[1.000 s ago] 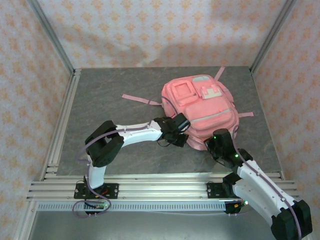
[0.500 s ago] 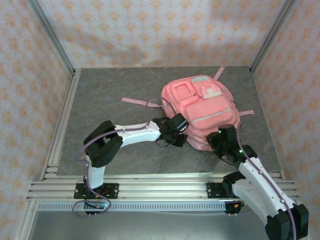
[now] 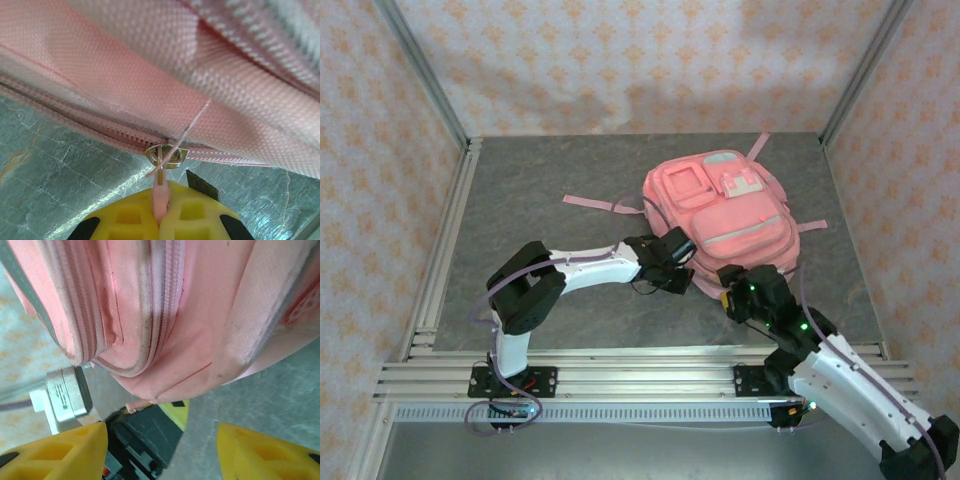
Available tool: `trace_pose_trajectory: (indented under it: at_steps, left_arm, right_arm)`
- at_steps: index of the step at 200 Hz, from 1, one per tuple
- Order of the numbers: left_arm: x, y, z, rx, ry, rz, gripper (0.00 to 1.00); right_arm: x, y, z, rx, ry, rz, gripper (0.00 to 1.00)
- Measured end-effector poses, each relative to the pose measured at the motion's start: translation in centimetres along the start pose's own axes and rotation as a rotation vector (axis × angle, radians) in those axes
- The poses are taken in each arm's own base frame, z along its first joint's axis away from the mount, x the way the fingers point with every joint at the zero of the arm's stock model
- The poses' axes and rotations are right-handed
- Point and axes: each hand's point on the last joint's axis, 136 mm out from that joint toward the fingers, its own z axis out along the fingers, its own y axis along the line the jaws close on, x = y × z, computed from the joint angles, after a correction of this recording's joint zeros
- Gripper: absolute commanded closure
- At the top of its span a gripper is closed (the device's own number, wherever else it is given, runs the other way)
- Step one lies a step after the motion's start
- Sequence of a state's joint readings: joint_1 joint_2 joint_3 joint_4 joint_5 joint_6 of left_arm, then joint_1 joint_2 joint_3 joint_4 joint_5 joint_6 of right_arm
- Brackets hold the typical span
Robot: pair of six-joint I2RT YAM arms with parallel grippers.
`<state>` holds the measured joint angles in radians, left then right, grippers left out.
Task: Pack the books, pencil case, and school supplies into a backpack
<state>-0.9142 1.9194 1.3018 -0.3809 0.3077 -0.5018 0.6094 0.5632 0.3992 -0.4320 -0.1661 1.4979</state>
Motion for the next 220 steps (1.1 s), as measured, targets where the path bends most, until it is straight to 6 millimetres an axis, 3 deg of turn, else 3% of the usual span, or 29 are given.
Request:
trace_pose_trajectory:
  at_steps: [46, 63, 105, 127, 172, 220]
  left_arm:
    - [-0.1, -0.1, -0.5, 0.007, -0.010, -0.004, 1.00]
    - [-0.1, -0.1, -0.7, 0.009, -0.014, -0.003, 1.00]
    - [-0.1, -0.2, -0.7, 0.010, -0.015, -0.003, 1.00]
    - [-0.2, -0.1, -0.7, 0.010, -0.018, -0.004, 1.00]
    - [-0.8, 0.0, -0.8, 0.017, -0.035, -0.011, 1.00]
    - [-1.4, 1.2, -0.9, 0.009, -0.040, -0.037, 1.00]
  right_arm:
    - [0.0, -0.2, 2.6, 0.042, -0.053, 0.044, 0.40]
    - [-0.6, -0.3, 3.1, 0.051, -0.094, 0.041, 0.45]
    - [-1.4, 0.0, 3.6, 0.038, -0.158, 0.032, 0.85]
    - [-1.8, 0.2, 3.3, 0.017, -0.178, 0.034, 0.98]
    - [-2.7, 0.0, 1.9, -0.037, -0.208, 0.034, 1.00]
    - [-2.9, -0.4, 1.8, -0.035, -0.214, -0.006, 1.00]
